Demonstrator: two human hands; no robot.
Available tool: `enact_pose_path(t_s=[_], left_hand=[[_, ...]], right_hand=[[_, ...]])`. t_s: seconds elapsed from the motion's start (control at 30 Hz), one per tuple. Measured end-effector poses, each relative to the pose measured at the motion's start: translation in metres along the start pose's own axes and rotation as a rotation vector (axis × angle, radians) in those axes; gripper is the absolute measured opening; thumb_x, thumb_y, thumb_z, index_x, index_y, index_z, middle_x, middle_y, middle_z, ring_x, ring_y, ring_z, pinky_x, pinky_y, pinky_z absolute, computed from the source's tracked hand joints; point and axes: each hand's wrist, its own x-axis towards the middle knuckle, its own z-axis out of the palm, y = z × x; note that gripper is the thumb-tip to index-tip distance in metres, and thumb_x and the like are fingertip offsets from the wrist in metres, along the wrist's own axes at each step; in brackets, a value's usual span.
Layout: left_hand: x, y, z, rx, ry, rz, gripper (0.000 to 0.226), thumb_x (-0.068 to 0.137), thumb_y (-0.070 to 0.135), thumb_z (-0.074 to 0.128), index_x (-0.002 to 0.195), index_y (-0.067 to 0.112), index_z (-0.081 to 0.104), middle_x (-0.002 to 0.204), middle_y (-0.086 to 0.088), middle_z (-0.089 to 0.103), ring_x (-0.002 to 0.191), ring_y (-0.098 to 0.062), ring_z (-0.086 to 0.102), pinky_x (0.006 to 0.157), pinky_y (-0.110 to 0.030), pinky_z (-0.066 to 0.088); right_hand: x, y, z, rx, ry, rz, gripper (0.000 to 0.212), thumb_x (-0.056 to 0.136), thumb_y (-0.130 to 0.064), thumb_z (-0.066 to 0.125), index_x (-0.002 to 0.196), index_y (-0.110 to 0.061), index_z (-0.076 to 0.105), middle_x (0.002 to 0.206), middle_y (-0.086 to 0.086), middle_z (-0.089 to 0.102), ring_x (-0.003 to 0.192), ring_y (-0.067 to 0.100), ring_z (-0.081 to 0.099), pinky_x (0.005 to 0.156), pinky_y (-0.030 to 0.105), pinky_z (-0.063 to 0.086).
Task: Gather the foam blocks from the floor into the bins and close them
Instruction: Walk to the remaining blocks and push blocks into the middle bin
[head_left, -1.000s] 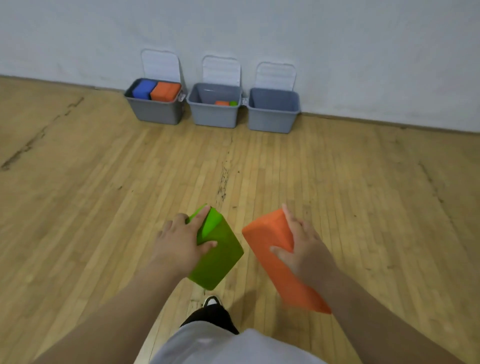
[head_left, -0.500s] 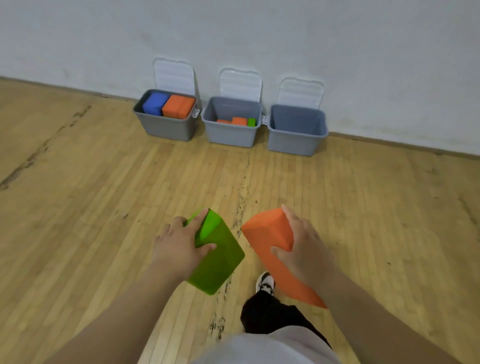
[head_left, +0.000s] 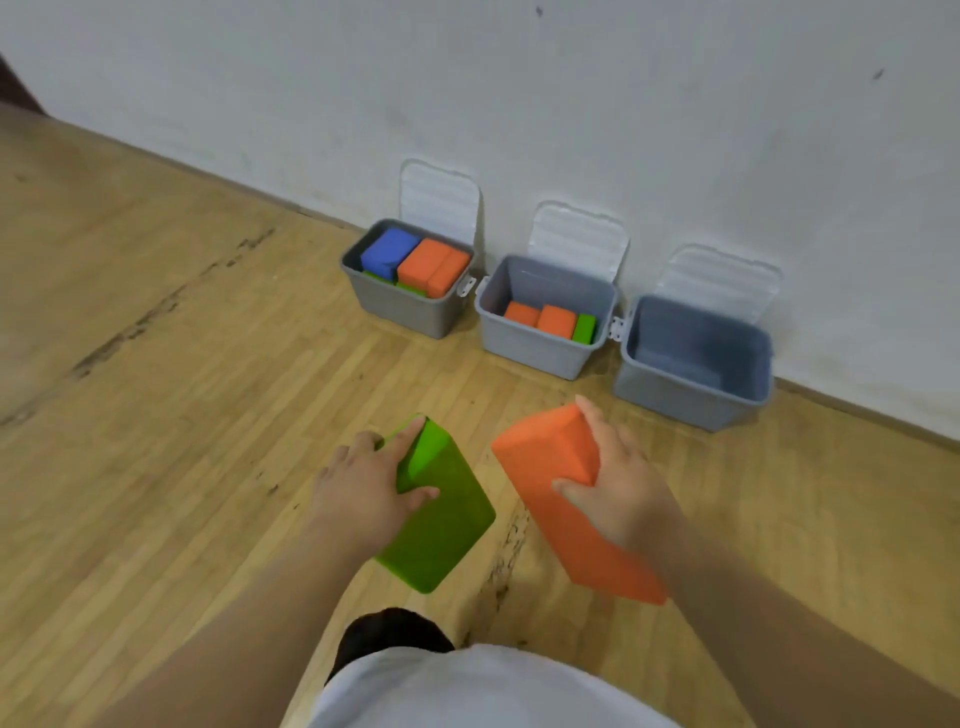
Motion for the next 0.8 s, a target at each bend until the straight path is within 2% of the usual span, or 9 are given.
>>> enact_pose_path(t_s=[0.17,0.33,0.4,0.47,0.53,0.57,0.63,0.67,0.8], left_hand=[[0.110,0.006,-0.026,-0.002,0.028,0.013,0.090,0.087,0.075,0.056,0.157,0.057,0.001,0.139,0.002,0.042,0.129,-0.026,0.044,0.105,-0.046,0.041],[0.255,0.023,-0.049,0.036,0.019,0.145,0.091,0.087,0.073,0.059,0.157,0.056,0.004,0.138,0.001,0.043,0.127,-0.027,0.046,0.104,-0.044,0.042],[0.314,0.031,-0.064,0.044,0.003,0.195,0.091,0.087,0.071,0.060,0.158,0.055,0.006,0.137,0.001,0.044,0.127,-0.027,0.046,0.104,-0.043,0.042],[0.365,0.043,-0.083,0.070,-0.017,0.253,0.092,0.087,0.071,0.060,0.158,0.055,0.004,0.136,0.001,0.045,0.128,-0.026,0.047,0.104,-0.042,0.042],[0.415,0.055,-0.102,0.132,0.002,0.352,0.093,0.087,0.072,0.060,0.157,0.056,0.002,0.135,0.000,0.045,0.127,-0.026,0.048,0.104,-0.043,0.042],[0.441,0.059,-0.110,0.145,0.006,0.390,0.093,0.086,0.073,0.059,0.157,0.056,0.003,0.135,0.000,0.046,0.127,-0.026,0.048,0.104,-0.044,0.043],[0.489,0.066,-0.121,0.197,-0.003,0.445,0.094,0.083,0.076,0.059,0.158,0.056,0.006,0.135,-0.001,0.047,0.124,-0.027,0.049,0.102,-0.045,0.045],[0.508,0.073,-0.125,0.223,-0.016,0.472,0.094,0.083,0.077,0.059,0.158,0.056,0.007,0.135,-0.001,0.047,0.123,-0.027,0.049,0.101,-0.045,0.045],[0.582,0.104,-0.131,0.264,-0.043,0.523,0.092,0.085,0.077,0.055,0.158,0.055,0.004,0.136,0.001,0.045,0.123,-0.025,0.048,0.100,-0.045,0.044]], right_hand=[[0.108,-0.004,-0.014,0.009,0.022,0.009,0.102,0.086,-0.054,0.073,0.154,-0.059,-0.003,0.155,-0.007,0.032,0.135,0.022,0.045,0.109,0.047,0.042],[0.205,0.007,-0.014,0.053,0.088,0.073,0.107,0.084,-0.049,0.079,0.158,-0.049,0.002,0.150,-0.003,0.039,0.130,0.020,0.049,0.108,0.048,0.046],[0.244,0.018,-0.019,0.085,0.099,0.182,0.109,0.081,-0.045,0.083,0.159,-0.046,0.005,0.145,-0.009,0.039,0.129,0.014,0.046,0.110,0.044,0.044],[0.306,0.042,-0.001,0.123,0.115,0.290,0.120,0.065,-0.052,0.091,0.155,-0.055,0.011,0.133,-0.022,0.039,0.121,0.006,0.046,0.101,0.040,0.046],[0.354,0.072,0.010,0.180,0.232,0.438,0.135,0.030,-0.080,0.087,0.144,-0.071,0.015,0.119,-0.026,0.045,0.109,0.009,0.058,0.086,0.049,0.053],[0.369,0.075,0.009,0.198,0.283,0.454,0.131,0.033,-0.081,0.086,0.143,-0.072,0.015,0.122,-0.027,0.045,0.110,0.010,0.058,0.088,0.052,0.053],[0.381,0.028,-0.020,0.207,0.268,0.438,0.111,0.073,-0.055,0.085,0.154,-0.056,0.008,0.145,-0.016,0.035,0.125,0.011,0.044,0.104,0.045,0.044],[0.384,0.011,-0.038,0.193,0.296,0.420,0.105,0.084,-0.047,0.078,0.157,-0.049,0.004,0.152,-0.008,0.031,0.131,0.015,0.041,0.109,0.044,0.040],[0.435,0.021,-0.060,0.215,0.409,0.455,0.102,0.086,-0.045,0.076,0.160,-0.042,0.005,0.155,0.000,0.027,0.138,0.022,0.038,0.108,0.038,0.038]])
